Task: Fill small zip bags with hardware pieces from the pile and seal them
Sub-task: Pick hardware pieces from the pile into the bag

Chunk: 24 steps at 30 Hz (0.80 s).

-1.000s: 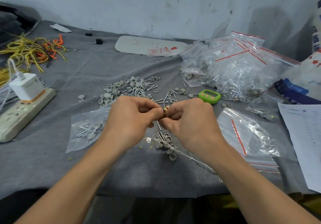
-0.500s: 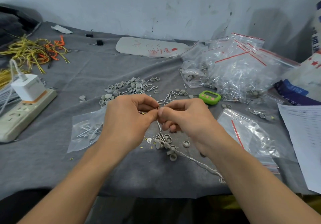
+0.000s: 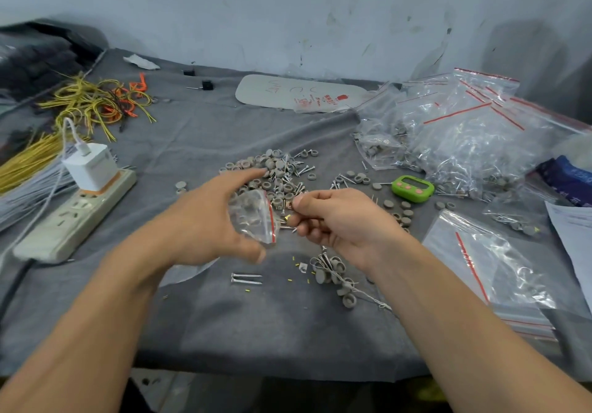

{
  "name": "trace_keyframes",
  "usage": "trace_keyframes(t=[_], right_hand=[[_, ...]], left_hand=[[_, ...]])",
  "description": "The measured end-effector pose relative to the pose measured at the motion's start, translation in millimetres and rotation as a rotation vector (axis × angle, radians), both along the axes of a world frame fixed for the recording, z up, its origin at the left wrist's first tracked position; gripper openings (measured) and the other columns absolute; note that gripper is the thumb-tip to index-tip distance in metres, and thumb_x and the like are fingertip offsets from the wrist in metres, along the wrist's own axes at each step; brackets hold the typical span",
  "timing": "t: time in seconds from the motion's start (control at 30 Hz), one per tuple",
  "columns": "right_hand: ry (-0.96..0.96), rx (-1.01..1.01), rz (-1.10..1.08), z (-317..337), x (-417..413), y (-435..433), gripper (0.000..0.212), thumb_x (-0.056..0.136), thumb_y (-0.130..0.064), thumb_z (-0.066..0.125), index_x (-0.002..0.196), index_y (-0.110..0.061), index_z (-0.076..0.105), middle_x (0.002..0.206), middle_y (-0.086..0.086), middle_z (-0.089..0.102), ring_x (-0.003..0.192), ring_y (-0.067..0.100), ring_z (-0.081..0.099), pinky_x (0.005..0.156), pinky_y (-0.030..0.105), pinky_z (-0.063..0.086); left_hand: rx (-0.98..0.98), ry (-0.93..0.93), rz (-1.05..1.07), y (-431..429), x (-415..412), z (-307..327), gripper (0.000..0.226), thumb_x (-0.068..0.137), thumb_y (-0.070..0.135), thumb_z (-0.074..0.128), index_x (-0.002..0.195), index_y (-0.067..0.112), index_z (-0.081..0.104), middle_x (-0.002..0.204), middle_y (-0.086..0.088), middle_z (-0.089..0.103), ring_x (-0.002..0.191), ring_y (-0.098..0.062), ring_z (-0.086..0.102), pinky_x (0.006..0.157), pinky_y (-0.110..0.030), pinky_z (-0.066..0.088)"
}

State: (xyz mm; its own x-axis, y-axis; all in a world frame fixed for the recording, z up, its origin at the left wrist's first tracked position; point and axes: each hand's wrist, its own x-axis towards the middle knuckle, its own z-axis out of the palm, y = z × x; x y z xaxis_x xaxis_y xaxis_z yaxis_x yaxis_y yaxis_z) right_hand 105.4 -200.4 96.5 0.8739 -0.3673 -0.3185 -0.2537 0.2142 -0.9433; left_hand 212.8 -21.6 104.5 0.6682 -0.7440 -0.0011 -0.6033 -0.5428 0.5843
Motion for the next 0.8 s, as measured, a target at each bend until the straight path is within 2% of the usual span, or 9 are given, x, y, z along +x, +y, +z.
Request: trace_keyframes(t=[0.07, 0.17, 0.33, 0.43, 0.5, 0.57, 0.67, 0.73, 0.8], right_hand=[[0.015, -0.016, 0.015, -4, 7, 4, 0.016, 0.096, -0.004, 0.066, 0.082, -0.008, 0.067, 0.065, 0.006, 0.071, 0.048, 0.009, 0.058, 0.044, 0.014, 0.043], [0.054, -0.158, -0.005, -12, 18, 10, 0.01, 0.091, -0.001, 0.069, 0.083, -0.008, 0.068, 0.067, 0.008, 0.072, 0.047, 0.011, 0.058, 0.045, 0.017, 0.044], [-0.07, -0.43, 0.081, -22, 32, 21, 0.013, 0.086, 0.005, 0.072, 0.092, -0.006, 0.076, 0.077, 0.014, 0.075, 0.062, 0.019, 0.062, 0.061, 0.031, 0.052], [-0.166, -0.349, 0.337, -19, 34, 25, 0.031, 0.092, 0.011, 0.062, 0.108, -0.011, 0.078, 0.1, 0.015, 0.079, 0.084, 0.023, 0.073, 0.073, 0.037, 0.062], [-0.226, -0.306, 0.306, -13, 36, 19, 0.04, 0.092, 0.016, 0.056, 0.104, -0.015, 0.078, 0.094, 0.007, 0.08, 0.073, 0.015, 0.073, 0.062, 0.024, 0.059], [-0.233, -0.348, 0.077, -8, 36, 1, 0.043, 0.085, 0.019, 0.052, 0.093, -0.014, 0.079, 0.083, 0.003, 0.08, 0.052, 0.012, 0.061, 0.051, 0.019, 0.049], [-0.068, -0.594, -0.122, -6, 30, -29, 0.038, 0.083, 0.01, 0.058, 0.077, -0.022, 0.079, 0.075, -0.004, 0.078, 0.053, 0.009, 0.059, 0.061, 0.028, 0.052], [0.109, -0.916, -0.022, -9, 27, -42, 0.034, 0.085, -0.003, 0.068, 0.07, -0.032, 0.077, 0.07, -0.02, 0.074, 0.065, 0.0, 0.063, 0.078, 0.025, 0.054], [0.198, -1.151, 0.123, -13, 26, -40, 0.026, 0.087, -0.012, 0.071, 0.082, -0.036, 0.081, 0.076, -0.025, 0.072, 0.077, -0.003, 0.064, 0.083, 0.016, 0.047]], left_hand=[[0.156, -0.008, -0.011, 3, 3, -7, 0.137, 0.048, 0.04, 0.097, 0.158, 0.044, 0.016, 0.159, 0.016, 0.033, 0.144, -0.009, 0.035, 0.107, -0.022, 0.034], [0.167, -0.109, 0.047, -4, 1, -16, 0.132, 0.054, 0.038, 0.091, 0.157, 0.046, 0.01, 0.152, 0.007, 0.048, 0.139, -0.023, 0.043, 0.105, -0.032, 0.042], [-0.016, -0.178, 0.077, -9, -2, -21, 0.105, 0.062, 0.035, 0.086, 0.152, 0.043, 0.032, 0.135, 0.006, 0.063, 0.124, -0.019, 0.056, 0.098, -0.032, 0.047], [-0.072, -0.11, 0.072, -6, -2, -21, 0.101, 0.061, 0.034, 0.091, 0.148, 0.043, 0.041, 0.126, 0.013, 0.066, 0.112, -0.008, 0.061, 0.091, -0.023, 0.048], [-0.142, -0.066, 0.11, -4, 1, -19, 0.096, 0.061, 0.033, 0.092, 0.144, 0.045, 0.046, 0.118, 0.017, 0.065, 0.105, -0.003, 0.061, 0.081, -0.013, 0.043], [-0.242, -0.01, 0.167, -1, 4, -15, 0.088, 0.062, 0.023, 0.091, 0.138, 0.045, 0.051, 0.115, 0.016, 0.066, 0.105, -0.003, 0.062, 0.08, -0.009, 0.042], [-0.408, 0.127, 0.227, 7, 9, -7, 0.083, 0.063, 0.004, 0.089, 0.133, 0.038, 0.059, 0.113, 0.008, 0.071, 0.104, -0.008, 0.066, 0.086, -0.019, 0.05], [-0.587, 0.311, 0.194, 13, 11, -1, 0.082, 0.061, -0.008, 0.086, 0.131, 0.028, 0.064, 0.109, 0.003, 0.076, 0.1, -0.008, 0.07, 0.081, -0.014, 0.052], [-0.767, 0.471, 0.164, 17, 11, 5, 0.079, 0.057, -0.007, 0.082, 0.129, 0.02, 0.065, 0.107, 0.001, 0.076, 0.1, -0.009, 0.07, 0.079, -0.013, 0.053]])
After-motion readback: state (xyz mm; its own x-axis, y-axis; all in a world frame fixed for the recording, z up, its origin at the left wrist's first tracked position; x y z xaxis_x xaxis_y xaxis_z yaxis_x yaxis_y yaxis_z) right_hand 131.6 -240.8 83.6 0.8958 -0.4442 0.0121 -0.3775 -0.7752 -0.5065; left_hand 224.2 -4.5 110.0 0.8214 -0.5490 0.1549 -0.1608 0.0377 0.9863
